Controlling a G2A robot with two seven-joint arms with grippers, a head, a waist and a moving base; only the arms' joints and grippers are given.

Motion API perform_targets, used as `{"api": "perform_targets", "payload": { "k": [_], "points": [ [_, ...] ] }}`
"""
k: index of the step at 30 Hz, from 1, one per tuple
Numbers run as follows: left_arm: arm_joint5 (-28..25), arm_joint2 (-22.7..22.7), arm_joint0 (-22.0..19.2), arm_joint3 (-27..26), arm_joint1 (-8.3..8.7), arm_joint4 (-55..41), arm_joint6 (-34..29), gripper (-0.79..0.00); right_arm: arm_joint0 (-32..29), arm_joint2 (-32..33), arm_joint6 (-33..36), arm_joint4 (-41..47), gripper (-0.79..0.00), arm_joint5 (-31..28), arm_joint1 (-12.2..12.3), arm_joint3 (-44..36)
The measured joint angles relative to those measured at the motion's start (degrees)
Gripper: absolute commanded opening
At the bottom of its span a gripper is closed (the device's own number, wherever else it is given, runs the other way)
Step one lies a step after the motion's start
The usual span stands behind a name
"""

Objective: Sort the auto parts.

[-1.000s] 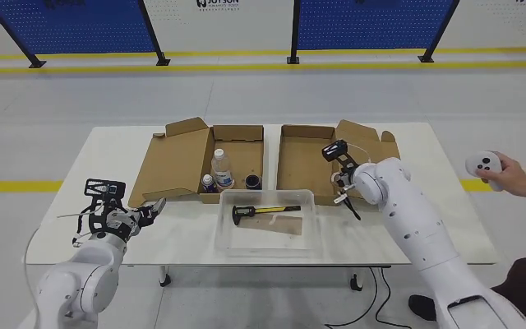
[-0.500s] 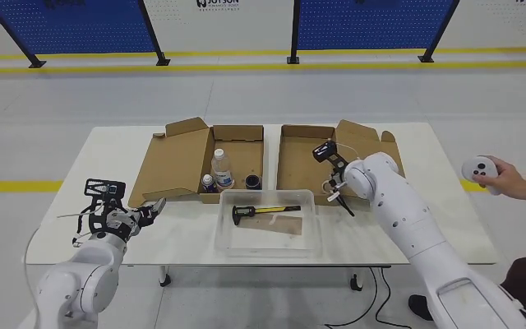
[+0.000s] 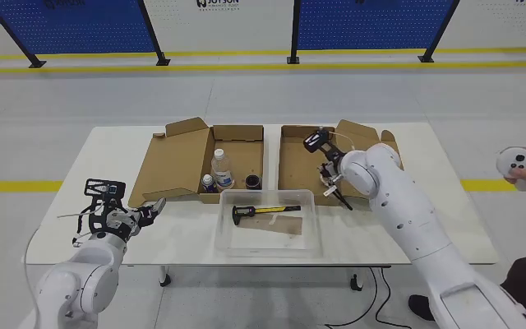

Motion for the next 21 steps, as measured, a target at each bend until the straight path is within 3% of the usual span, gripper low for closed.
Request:
{"api": "perform_targets", "payload": {
  "k": [5,10,15,21],
  "points": [
    [0.0,0.0,0.0,0.0,0.0,0.0,0.0,0.0,-4.3,1.19,3.34,-0.44,-0.486,-4.68,1.07,-14.01],
    [0.0,0.0,0.0,0.0,0.0,0.0,0.0,0.0,-6.49,-1.49,5.86,3.84,-0.453,-11.96,1.07,-20.65],
    [0.0,0.0,0.0,0.0,0.0,0.0,0.0,0.0,-5.03,-6.63,7.29,7.75,-0.443,-18.17,0.19,-18.45],
    [0.0,0.0,0.0,0.0,0.0,0.0,0.0,0.0,-0.24,-14.28,5.87,8.73,-0.403,-21.38,-2.21,-8.76]
  ]
}}
